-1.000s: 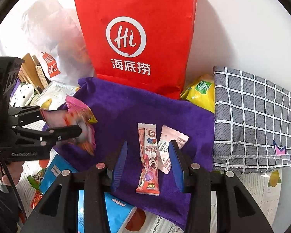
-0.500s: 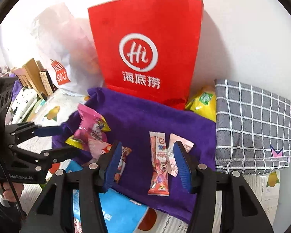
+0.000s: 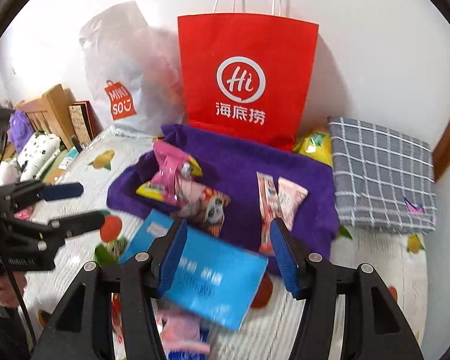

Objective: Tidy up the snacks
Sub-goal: 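Move both tools back over the snack pile beside the blue tissue pack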

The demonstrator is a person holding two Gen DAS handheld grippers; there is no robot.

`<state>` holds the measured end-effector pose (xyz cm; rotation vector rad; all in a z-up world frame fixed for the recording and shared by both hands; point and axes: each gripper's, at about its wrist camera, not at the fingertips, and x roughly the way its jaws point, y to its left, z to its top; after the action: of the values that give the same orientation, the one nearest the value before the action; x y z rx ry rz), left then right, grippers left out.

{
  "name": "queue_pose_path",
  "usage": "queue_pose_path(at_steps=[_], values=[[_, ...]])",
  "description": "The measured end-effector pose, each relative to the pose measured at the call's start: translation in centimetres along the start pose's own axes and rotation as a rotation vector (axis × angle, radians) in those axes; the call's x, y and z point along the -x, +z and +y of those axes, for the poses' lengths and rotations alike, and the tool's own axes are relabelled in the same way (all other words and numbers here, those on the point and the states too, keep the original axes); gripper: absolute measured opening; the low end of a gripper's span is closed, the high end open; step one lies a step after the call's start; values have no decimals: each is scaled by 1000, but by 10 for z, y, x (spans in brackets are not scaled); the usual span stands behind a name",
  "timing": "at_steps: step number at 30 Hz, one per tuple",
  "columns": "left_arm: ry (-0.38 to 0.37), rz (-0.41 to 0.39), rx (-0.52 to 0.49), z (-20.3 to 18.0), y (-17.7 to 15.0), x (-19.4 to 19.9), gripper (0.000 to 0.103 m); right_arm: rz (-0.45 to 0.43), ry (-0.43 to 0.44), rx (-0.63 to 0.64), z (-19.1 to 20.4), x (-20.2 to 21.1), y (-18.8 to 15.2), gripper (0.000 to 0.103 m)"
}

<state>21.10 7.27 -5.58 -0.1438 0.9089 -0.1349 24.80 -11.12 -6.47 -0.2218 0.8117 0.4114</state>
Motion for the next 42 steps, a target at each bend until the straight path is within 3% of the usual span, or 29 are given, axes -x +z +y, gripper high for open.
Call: queue_pose_path(at_steps=[5, 12, 19, 25, 31, 42], values=[[20, -32, -22, -1, -18, 21, 71, -17, -24, -80, 1, 22, -29, 57], [12, -39, 23, 11, -44, 38, 71, -44, -73, -176, 1, 40, -62, 57], [13, -47, 50, 17, -64, 45, 71, -29, -55, -226, 2, 41, -93, 57], [-2, -22, 59, 19, -82, 34, 71, -7, -18, -225, 10, 34, -117, 57], [5, 22, 130, 39, -92, 22, 71, 26, 9, -258, 12, 19, -137, 57], [-9, 20, 171, 63, -99, 17, 72, 131, 61, -198, 28, -25, -137, 57]])
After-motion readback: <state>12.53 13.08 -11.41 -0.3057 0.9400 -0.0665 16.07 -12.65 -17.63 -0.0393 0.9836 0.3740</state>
